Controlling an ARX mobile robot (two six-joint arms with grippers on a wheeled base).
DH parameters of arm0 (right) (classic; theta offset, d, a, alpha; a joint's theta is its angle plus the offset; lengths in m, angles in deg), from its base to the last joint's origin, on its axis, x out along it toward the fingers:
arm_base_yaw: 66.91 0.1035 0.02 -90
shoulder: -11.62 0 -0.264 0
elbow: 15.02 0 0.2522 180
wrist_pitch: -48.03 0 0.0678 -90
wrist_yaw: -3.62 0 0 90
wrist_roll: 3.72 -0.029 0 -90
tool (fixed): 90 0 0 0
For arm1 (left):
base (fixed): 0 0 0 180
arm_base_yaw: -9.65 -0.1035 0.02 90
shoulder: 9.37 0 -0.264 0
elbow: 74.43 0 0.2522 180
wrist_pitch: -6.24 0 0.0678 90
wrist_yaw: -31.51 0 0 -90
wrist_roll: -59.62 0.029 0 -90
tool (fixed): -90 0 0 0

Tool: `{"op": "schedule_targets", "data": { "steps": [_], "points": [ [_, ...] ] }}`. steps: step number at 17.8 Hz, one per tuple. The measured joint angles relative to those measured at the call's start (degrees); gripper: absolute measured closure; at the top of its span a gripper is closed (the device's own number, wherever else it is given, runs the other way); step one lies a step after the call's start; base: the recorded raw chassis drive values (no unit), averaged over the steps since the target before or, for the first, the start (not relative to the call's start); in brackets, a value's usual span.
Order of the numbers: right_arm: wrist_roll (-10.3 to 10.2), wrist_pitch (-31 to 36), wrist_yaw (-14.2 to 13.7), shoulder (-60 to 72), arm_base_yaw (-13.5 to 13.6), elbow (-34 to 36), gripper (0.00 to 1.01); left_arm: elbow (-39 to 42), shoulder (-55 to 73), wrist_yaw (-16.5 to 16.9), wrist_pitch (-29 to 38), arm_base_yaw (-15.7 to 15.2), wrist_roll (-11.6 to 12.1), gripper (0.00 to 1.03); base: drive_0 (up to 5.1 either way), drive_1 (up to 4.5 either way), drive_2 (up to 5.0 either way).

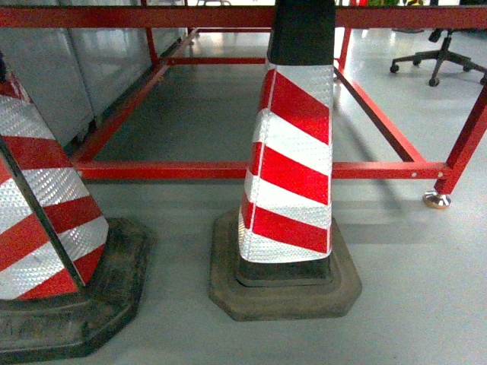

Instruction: Place box next to blue box on left shelf

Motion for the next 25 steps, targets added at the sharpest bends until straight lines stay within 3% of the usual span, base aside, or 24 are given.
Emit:
{"op": "schedule_targets", "data": {
  "steps": [25],
  "points": [
    [0.04,-0.04,-0.02,0.00,0.00,-0.02,0.03,0.00,0.00,0.00,-0.11,0.00,0.61,0.05,0.0,0.00,0.0]
  ]
}}
